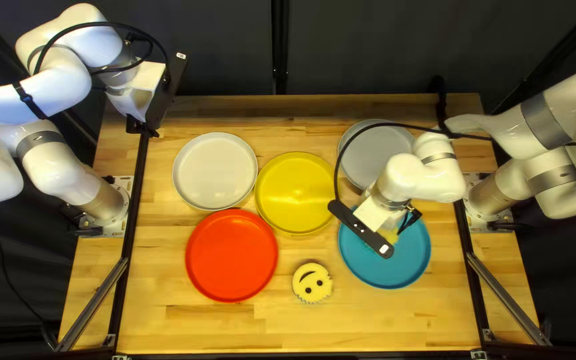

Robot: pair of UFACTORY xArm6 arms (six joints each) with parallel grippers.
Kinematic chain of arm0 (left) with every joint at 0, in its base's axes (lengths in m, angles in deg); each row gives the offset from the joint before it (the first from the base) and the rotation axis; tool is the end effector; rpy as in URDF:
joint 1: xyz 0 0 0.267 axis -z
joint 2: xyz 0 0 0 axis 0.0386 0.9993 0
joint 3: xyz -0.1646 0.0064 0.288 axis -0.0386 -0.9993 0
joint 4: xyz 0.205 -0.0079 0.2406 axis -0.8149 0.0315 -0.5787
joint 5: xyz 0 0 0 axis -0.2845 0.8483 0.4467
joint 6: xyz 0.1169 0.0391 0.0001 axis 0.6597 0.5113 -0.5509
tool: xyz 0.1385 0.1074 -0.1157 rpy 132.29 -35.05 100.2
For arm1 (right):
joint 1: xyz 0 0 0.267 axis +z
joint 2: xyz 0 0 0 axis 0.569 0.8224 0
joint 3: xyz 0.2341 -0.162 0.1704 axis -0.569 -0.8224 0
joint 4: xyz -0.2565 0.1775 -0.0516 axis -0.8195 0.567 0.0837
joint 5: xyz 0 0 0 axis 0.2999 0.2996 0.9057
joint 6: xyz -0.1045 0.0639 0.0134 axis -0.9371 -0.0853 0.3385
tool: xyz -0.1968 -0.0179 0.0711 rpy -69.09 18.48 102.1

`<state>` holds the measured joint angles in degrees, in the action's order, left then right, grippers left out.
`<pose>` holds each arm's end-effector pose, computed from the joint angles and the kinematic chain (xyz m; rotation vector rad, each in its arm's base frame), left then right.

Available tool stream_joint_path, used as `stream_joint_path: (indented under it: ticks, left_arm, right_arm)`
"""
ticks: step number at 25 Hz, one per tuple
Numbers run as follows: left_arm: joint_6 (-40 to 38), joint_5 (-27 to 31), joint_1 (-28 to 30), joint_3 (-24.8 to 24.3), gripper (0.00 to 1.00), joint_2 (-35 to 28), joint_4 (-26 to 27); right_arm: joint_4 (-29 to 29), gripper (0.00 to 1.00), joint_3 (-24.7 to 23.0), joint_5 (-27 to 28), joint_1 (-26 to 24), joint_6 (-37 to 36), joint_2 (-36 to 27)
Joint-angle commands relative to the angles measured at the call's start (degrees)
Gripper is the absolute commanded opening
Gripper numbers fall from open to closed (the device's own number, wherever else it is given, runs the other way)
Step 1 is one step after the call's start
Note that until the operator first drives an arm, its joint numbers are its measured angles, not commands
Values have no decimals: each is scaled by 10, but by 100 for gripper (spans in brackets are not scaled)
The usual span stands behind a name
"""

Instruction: Pick up sponge and scrub the plate

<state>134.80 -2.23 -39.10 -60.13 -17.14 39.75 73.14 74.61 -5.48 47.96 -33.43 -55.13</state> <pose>0.1641 0.0834 0.2347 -3.0921 0.4844 -0.2461 0.3200 0.0922 0.0832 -2.9071 -0.9565 0.0138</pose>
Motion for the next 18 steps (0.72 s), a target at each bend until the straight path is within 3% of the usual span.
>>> stream_joint_path:
  ticks: [1, 8, 18]
  left_arm:
    - [0, 0, 0, 0, 100, 0, 0]
    - [0, 0, 0, 0, 100, 0, 0]
    - [0, 0, 0, 0, 100, 0, 0]
  right_arm:
    - [3, 0, 6, -8, 16, 74, 13]
    - [-25, 0, 20, -6, -16, 142, 32]
    - [-65, 0, 34, 24, -70, 159, 24]
